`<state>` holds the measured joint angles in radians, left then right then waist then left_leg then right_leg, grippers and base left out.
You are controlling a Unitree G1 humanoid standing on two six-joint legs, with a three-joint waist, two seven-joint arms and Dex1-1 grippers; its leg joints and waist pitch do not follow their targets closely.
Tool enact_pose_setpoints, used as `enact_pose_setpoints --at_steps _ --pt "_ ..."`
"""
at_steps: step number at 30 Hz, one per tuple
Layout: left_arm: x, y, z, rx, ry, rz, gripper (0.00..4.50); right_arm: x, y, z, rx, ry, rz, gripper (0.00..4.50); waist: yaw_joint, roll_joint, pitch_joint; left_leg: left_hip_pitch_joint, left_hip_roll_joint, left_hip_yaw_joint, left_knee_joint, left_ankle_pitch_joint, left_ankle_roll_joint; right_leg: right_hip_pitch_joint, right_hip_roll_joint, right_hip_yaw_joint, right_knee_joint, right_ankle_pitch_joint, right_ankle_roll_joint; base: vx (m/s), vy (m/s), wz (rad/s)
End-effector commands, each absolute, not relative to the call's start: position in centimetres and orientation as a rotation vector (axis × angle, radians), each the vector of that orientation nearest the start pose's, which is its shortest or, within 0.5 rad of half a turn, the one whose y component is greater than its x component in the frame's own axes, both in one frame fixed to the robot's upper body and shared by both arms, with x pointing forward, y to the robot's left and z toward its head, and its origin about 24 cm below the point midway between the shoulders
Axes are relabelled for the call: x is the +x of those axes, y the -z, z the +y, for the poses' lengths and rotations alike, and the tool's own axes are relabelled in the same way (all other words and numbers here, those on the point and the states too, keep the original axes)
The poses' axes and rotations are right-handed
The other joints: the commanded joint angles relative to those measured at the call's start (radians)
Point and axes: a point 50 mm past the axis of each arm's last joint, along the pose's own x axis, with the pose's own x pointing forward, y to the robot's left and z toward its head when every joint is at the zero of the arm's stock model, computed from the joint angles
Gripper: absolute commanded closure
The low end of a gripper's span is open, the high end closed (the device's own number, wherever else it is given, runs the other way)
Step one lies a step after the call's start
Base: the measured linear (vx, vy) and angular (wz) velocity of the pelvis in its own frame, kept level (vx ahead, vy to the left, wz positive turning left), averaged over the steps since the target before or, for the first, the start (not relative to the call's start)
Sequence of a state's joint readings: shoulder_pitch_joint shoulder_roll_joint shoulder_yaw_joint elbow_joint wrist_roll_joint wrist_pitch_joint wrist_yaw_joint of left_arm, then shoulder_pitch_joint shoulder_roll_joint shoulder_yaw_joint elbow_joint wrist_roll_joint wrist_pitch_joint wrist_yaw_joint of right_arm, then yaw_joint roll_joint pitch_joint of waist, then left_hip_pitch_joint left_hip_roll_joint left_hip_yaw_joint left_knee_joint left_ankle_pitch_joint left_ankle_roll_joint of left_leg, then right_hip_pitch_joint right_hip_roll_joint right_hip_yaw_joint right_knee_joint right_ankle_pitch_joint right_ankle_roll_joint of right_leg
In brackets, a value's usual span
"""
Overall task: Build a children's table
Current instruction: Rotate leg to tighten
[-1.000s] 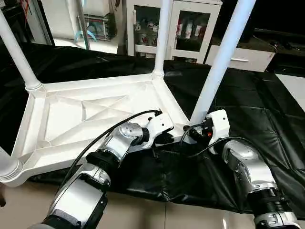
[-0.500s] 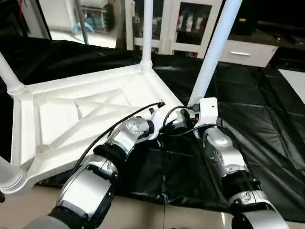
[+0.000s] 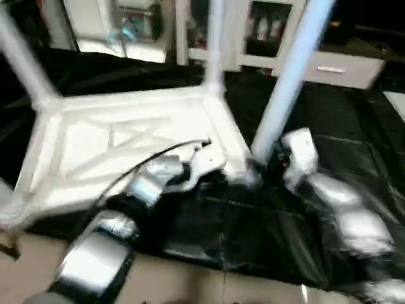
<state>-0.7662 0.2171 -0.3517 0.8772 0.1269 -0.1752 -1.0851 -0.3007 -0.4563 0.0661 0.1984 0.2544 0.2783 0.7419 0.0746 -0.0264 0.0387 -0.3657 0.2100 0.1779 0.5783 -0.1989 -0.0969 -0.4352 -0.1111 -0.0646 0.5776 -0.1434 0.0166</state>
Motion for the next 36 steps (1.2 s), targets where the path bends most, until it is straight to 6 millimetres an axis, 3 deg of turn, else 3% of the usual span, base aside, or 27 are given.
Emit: enact_pose_setpoints --at_steps 1,2,10,12,13,14,15,19,23,26,27,32,36 --pt "32.4 -4.9 7.8 0.582 1.518 0.318 4.50 29.1 -7.1 -18.7 -0.154 -0.835 0.255 0.12 0.000 -0.012 -0.059 0.006 0.018 0.014 -0.059 -0.166 0.142 0.070 -0.023 0.032 -0.044 -0.121 -0.267 0.000 0.000 0.00" --pt "32.1 -4.8 8.0 0.564 1.547 0.326 4.50 28.5 -7.0 -18.9 -0.186 -0.897 0.271 0.04 0.002 -0.012 -0.060 0.005 0.018 0.013 -0.060 -0.163 0.130 0.069 -0.025 0.031 -0.044 -0.137 -0.263 0.000 0.000 0.00" --pt "32.0 -4.9 8.1 0.559 1.558 0.327 4.50 28.3 -6.9 -18.9 -0.194 -0.914 0.278 0.04 0.005 -0.014 -0.061 0.006 0.015 0.011 -0.060 -0.177 0.086 0.068 -0.024 0.031 -0.046 -0.183 -0.239 0.000 0.000 0.00" --pt "31.1 -4.9 8.3 0.525 1.649 0.347 4.50 26.7 -6.5 -18.5 -0.216 -1.102 0.342 0.04 0.011 -0.020 -0.063 0.003 0.017 0.010 -0.057 -0.149 0.105 0.076 -0.026 0.031 -0.035 -0.136 -0.250 0.000 0.000 0.00" --pt "31.1 -4.9 8.3 0.525 1.649 0.347 4.50 26.7 -6.5 -18.5 -0.216 -1.102 0.342 0.04 0.011 -0.020 -0.063 0.003 0.017 0.010 -0.057 -0.149 0.105 0.076 -0.026 0.031 -0.035 -0.136 -0.250 0.000 0.000 0.00" --pt "30.3 -4.8 8.3 0.500 1.719 0.365 4.50 25.4 -6.4 -17.9 -0.219 -1.287 0.403 0.04 0.010 -0.017 -0.062 0.002 0.018 0.011 -0.056 -0.143 0.126 0.075 -0.025 0.030 -0.034 -0.119 -0.261 0.000 0.000 0.00" --pt "30.2 -4.8 8.3 0.497 1.729 0.369 4.50 25.3 -6.4 -17.8 -0.218 -1.309 0.411 0.04 0.015 -0.017 -0.061 0.005 0.020 0.013 -0.054 -0.135 0.135 0.071 -0.025 0.032 -0.035 -0.112 -0.264 0.000 0.000 0.00" --pt "30.0 -4.9 8.5 0.491 1.737 0.364 4.50 25.6 -6.3 -18.0 -0.245 -1.315 0.424 0.04 0.016 -0.018 -0.058 0.007 0.021 0.013 -0.057 -0.185 0.109 0.065 -0.026 0.031 -0.042 -0.194 -0.259 0.000 0.000 0.00" --pt "29.9 -5.0 8.7 0.480 1.730 0.356 4.50 25.6 -6.3 -18.1 -0.236 -1.329 0.428 0.04 0.012 -0.027 -0.056 0.004 0.019 0.010 -0.060 -0.222 0.080 0.063 -0.027 0.032 -0.051 -0.289 -0.212 0.000 0.000 0.00" --pt "29.9 -5.2 8.7 0.477 1.721 0.357 4.50 25.5 -6.2 -18.2 -0.230 -1.360 0.441 0.04 0.013 -0.026 -0.059 0.001 0.018 0.009 -0.059 -0.199 0.081 0.065 -0.027 0.032 -0.047 -0.277 -0.203 0.000 0.000 0.00" --pt "29.9 -5.2 8.7 0.478 1.718 0.355 4.50 25.4 -6.1 -18.1 -0.234 -1.375 0.450 0.30 0.013 -0.028 -0.060 0.000 0.018 0.008 -0.057 -0.183 0.085 0.066 -0.027 0.032 -0.044 -0.255 -0.206 0.000 0.000 0.00" --pt "29.9 -5.3 8.9 0.487 1.703 0.355 4.50 25.4 -5.6 -18.0 -0.231 -1.387 0.468 0.71 0.015 -0.027 -0.062 0.000 0.016 0.011 -0.051 -0.148 0.106 0.065 -0.024 0.032 -0.035 -0.192 -0.236 0.000 0.000 0.00" --pt "30.1 -5.3 9.0 0.498 1.683 0.353 4.50 25.4 -5.2 -18.0 -0.253 -1.384 0.483 0.89 0.015 -0.028 -0.061 0.000 0.015 0.012 -0.050 -0.152 0.105 0.066 -0.024 0.032 -0.036 -0.207 -0.235 0.000 0.000 0.00"
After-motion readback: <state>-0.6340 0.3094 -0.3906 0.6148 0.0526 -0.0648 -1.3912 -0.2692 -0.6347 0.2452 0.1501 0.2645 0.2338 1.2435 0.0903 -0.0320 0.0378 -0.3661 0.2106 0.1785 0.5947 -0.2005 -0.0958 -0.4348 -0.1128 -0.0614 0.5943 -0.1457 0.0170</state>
